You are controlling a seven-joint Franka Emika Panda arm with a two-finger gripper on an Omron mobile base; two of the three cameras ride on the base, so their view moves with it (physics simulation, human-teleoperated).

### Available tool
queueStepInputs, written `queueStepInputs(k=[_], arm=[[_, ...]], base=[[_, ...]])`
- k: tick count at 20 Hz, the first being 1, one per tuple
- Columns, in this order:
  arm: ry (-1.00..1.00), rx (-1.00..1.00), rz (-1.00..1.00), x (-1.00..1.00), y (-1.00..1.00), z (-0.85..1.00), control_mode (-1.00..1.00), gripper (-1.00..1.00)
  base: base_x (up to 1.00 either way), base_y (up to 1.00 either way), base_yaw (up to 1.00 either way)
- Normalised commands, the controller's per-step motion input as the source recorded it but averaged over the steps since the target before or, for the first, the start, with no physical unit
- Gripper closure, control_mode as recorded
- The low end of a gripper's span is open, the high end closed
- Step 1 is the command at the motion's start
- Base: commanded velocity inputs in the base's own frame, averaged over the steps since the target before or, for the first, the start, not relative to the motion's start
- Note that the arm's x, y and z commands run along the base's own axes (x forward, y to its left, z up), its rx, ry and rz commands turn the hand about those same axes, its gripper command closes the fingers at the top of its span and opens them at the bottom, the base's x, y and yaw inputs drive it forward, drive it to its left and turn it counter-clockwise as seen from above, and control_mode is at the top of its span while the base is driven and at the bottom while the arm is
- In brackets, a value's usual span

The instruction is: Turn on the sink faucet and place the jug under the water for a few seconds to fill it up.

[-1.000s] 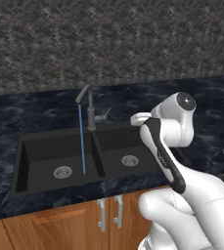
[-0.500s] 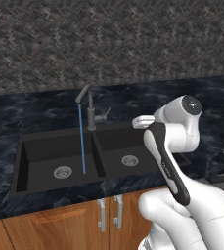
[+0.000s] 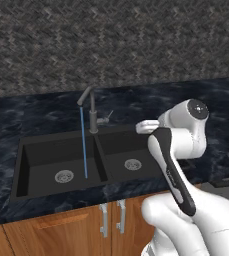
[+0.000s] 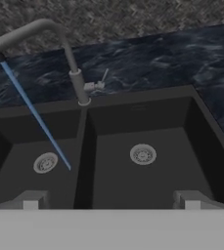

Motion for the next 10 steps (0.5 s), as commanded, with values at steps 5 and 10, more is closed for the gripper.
queueStepInputs(k=[5,10], arm=[[0.0,-0.05,0.0,-0.16,0.56,0.0,-1.0,-1.0],[0.0,-0.07,0.02,-0.19,0.68,0.0,-1.0,-1.0]], base=[[0.0,0.0,0.0],[0.0,0.0,0.0]])
